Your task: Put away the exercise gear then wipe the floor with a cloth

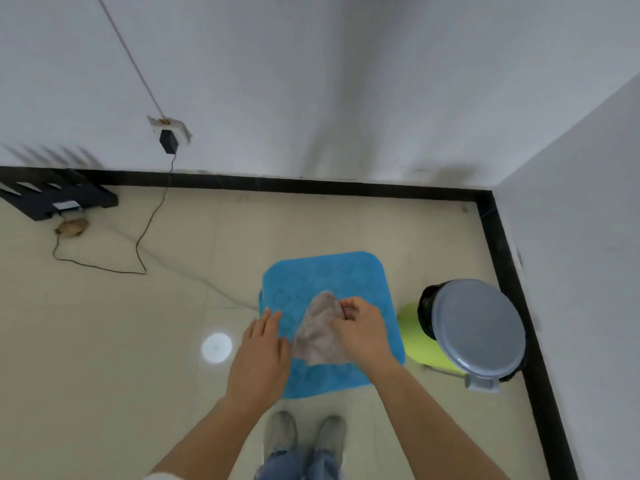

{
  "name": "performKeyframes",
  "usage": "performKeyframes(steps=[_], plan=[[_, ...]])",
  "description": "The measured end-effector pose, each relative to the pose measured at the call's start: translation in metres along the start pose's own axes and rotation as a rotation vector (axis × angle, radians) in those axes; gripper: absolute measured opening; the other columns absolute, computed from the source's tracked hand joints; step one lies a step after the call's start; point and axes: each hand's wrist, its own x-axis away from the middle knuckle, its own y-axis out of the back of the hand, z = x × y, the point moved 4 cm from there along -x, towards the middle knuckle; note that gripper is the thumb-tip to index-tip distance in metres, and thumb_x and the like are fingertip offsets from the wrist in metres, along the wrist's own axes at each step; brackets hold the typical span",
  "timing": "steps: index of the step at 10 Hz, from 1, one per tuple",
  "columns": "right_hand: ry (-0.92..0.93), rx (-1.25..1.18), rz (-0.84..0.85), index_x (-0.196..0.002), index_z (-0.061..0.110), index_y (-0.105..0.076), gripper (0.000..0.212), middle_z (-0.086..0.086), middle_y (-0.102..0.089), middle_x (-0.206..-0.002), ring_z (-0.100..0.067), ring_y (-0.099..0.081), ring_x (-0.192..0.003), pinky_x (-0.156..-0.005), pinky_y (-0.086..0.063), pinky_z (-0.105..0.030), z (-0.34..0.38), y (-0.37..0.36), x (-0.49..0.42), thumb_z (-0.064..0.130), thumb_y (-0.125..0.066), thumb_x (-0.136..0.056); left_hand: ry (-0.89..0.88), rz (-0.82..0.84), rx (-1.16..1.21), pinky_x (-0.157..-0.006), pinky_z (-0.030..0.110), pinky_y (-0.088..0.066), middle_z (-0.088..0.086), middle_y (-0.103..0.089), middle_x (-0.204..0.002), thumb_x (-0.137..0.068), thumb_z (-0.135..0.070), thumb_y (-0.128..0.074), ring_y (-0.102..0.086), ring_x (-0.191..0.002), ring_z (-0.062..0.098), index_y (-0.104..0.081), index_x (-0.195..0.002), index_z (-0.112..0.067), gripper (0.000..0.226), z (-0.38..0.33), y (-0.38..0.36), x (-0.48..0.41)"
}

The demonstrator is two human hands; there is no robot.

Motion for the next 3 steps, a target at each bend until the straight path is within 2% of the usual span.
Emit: performKeyframes(steps=[1,2,3], plan=[[-0.079,0.081,0.005,-0.081,0.013,-0.063,0.008,0.003,-0.065,-0.075,-0.016,-0.061,-0.074,-0.062,-0.047,-0.02,-0.036,0.004,-0.036,0.006,-0.061,-0.08,-0.009,0.006,-0.021,-0.115,0.025,-0.013,0.002,-0.013,-0.158,-0.101,-0.027,-0.027,-0.011,-0.145,0.018,-0.02,-0.149,-0.015,0.05,0.007,-0.025,-0.018],[-0.15,0.173,0.006,-0.092,0.008,-0.068,0.014,-0.003,-0.068,-0.086,-0.019,-0.062,-0.083,-0.073,-0.049,-0.029,-0.072,0.013,-0.057,0.005,-0.061,-0.081,-0.009,0.076,-0.115,-0.117,0.027,-0.008,0.007,-0.001,-0.16,-0.083,-0.047,0.001,-0.001,-0.147,0.024,-0.011,-0.151,-0.015,0.076,0.017,-0.055,-0.031],[-0.151,0.166,0.017,-0.106,0.01,-0.066,0.023,-0.002,-0.065,-0.096,-0.015,-0.06,-0.088,-0.075,-0.042,-0.024,-0.082,0.025,-0.062,0.01,-0.064,-0.084,-0.015,0.17,-0.231,-0.112,0.027,0.007,0.014,0.014,-0.158,-0.082,-0.054,0.006,0.011,-0.146,0.028,0.004,-0.151,-0.012,0.081,0.016,-0.079,-0.036]])
